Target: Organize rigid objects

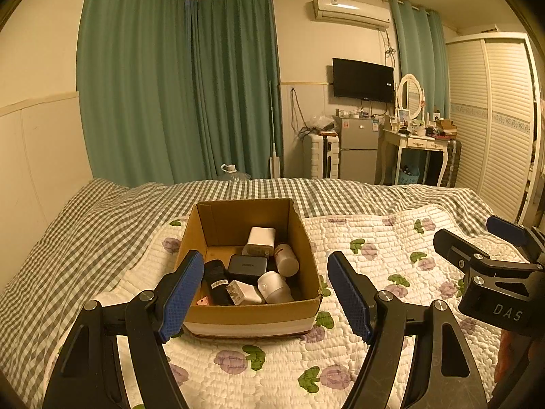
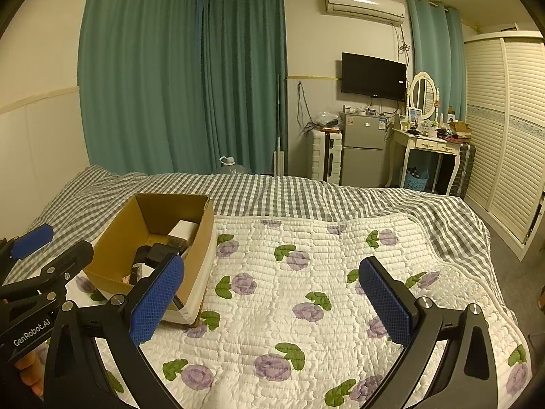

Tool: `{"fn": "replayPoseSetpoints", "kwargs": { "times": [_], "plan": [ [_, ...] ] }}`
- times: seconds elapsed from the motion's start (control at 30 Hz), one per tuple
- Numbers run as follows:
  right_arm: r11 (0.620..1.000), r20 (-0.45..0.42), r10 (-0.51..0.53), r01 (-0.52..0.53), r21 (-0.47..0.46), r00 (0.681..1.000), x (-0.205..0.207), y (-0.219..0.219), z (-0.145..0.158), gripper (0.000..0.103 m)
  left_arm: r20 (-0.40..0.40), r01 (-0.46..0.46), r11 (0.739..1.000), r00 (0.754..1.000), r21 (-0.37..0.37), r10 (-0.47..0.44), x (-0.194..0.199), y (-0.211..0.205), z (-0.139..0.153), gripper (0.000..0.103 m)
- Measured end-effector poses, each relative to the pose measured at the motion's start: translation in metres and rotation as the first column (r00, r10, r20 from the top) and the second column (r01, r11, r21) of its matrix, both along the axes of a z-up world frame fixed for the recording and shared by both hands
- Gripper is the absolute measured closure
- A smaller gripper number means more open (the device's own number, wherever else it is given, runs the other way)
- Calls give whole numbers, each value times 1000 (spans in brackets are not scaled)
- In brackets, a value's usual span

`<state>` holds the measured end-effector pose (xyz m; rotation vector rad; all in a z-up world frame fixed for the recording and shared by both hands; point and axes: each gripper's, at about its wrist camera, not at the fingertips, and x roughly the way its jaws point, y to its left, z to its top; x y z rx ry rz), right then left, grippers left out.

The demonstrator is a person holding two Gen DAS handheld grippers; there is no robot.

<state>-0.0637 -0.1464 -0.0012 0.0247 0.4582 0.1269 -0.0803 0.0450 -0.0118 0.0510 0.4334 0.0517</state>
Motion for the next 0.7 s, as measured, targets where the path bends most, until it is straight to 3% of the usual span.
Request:
{"fn": "replayPoseSetpoints", "kwargs": {
  "times": [0.7],
  "plan": [
    [1000,-17,10,-10,0,1000,0,0,-3,0,-25,2,1000,1000,-2,-3,-3,3,-12,25]
  ]
}}
